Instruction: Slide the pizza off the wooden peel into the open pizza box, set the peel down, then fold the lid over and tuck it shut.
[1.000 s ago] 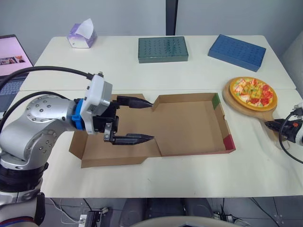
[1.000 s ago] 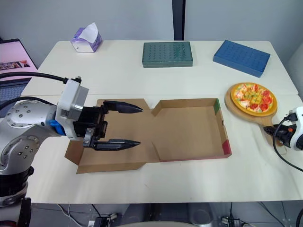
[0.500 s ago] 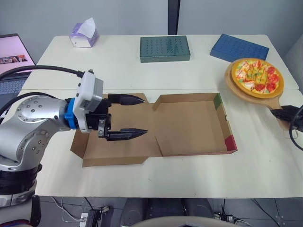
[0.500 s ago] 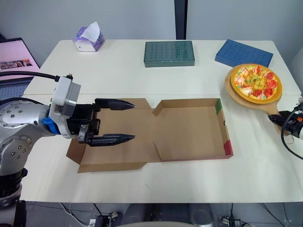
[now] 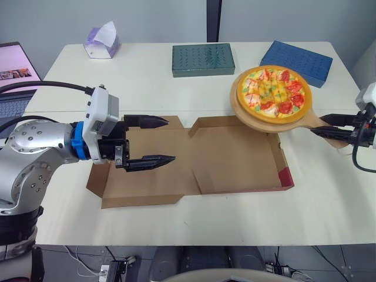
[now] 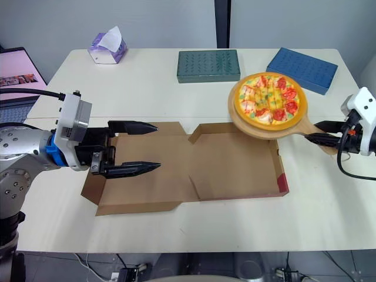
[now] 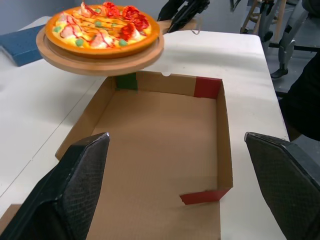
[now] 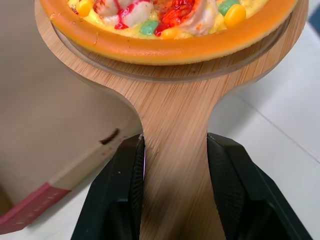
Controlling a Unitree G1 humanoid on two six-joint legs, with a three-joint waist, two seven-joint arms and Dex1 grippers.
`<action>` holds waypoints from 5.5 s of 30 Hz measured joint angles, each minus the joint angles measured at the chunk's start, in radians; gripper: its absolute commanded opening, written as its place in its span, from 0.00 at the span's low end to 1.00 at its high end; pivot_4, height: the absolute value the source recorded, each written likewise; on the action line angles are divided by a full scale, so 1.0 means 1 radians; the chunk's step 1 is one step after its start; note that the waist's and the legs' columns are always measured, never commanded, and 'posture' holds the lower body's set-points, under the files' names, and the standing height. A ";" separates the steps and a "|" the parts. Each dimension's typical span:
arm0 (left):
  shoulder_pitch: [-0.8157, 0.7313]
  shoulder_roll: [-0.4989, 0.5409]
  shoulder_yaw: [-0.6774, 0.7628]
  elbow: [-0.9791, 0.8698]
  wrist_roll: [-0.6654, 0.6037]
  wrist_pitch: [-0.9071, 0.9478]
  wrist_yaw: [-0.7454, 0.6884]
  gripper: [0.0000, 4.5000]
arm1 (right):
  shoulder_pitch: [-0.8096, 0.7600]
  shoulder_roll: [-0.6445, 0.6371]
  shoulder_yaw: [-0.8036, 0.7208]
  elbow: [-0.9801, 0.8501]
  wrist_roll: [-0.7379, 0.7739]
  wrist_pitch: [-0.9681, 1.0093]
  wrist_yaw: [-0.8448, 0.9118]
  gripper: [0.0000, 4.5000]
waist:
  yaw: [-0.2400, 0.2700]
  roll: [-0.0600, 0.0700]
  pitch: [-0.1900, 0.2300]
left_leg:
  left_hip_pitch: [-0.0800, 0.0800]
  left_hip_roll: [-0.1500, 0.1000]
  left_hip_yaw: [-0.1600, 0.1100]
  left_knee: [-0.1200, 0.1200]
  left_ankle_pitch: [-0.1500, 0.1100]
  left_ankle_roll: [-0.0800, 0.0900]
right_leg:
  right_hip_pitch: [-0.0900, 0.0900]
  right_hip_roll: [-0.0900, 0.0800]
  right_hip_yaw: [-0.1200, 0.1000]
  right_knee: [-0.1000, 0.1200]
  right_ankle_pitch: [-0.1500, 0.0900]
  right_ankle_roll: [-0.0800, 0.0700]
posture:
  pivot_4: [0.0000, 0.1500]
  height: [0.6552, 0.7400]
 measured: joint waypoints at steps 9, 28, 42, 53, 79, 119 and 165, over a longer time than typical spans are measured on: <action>0.018 0.000 0.001 -0.007 0.000 -0.001 0.002 1.00 | 0.013 -0.016 0.051 -0.034 -0.077 -0.148 0.060 0.35 | 0.000 0.000 0.000 | -0.003 0.000 0.002 0.000 0.000 0.000 | -0.003 0.000 0.002 0.000 0.000 0.001 | 1.00 1.00; 0.006 -0.005 -0.023 -0.019 0.018 -0.002 0.003 1.00 | 0.042 -0.012 0.102 -0.030 -0.249 -0.420 0.047 0.35 | -0.002 0.000 0.000 | -0.002 0.000 0.003 0.001 0.000 0.000 | -0.003 0.000 0.003 0.000 0.001 0.001 | 1.00 1.00; -0.011 -0.021 -0.026 -0.019 0.016 0.000 0.018 1.00 | -0.027 -0.009 0.119 0.017 -0.290 -0.492 0.037 0.35 | -0.004 0.000 0.000 | -0.002 0.000 0.004 0.001 0.000 -0.001 | -0.004 0.000 0.004 0.000 0.001 0.001 | 1.00 1.00; -0.019 -0.025 -0.039 -0.018 0.018 0.000 0.017 1.00 | -0.027 -0.018 0.117 0.071 -0.313 -0.552 0.035 0.35 | -0.005 0.000 0.000 | -0.002 0.000 0.004 0.001 0.000 -0.001 | -0.004 0.000 0.004 0.001 0.001 0.001 | 1.00 1.00; -0.034 -0.042 -0.052 -0.016 0.024 0.000 0.017 1.00 | -0.040 -0.021 0.111 0.094 -0.310 -0.635 0.016 0.35 | -0.007 0.000 0.000 | -0.002 0.000 0.004 0.002 0.001 -0.001 | -0.004 0.000 0.004 0.001 0.001 0.001 | 1.00 1.00; -0.044 -0.059 -0.100 0.012 0.031 -0.048 -0.093 1.00 | 0.408 0.067 -0.449 0.084 -0.172 -0.226 -0.075 0.35 | -0.007 0.001 -0.001 | 0.000 -0.001 0.009 0.009 -0.002 0.003 | -0.003 0.000 0.009 0.009 0.001 0.002 | 1.00 1.00; -0.023 -0.103 -0.069 -0.052 -0.006 -0.067 -0.014 1.00 | 0.424 0.189 -0.416 0.019 0.052 0.198 -0.353 0.99 | 0.004 0.000 -0.001 | 0.000 -0.002 0.008 0.014 -0.003 0.006 | -0.002 0.000 0.009 0.012 0.001 0.002 | 1.00 1.00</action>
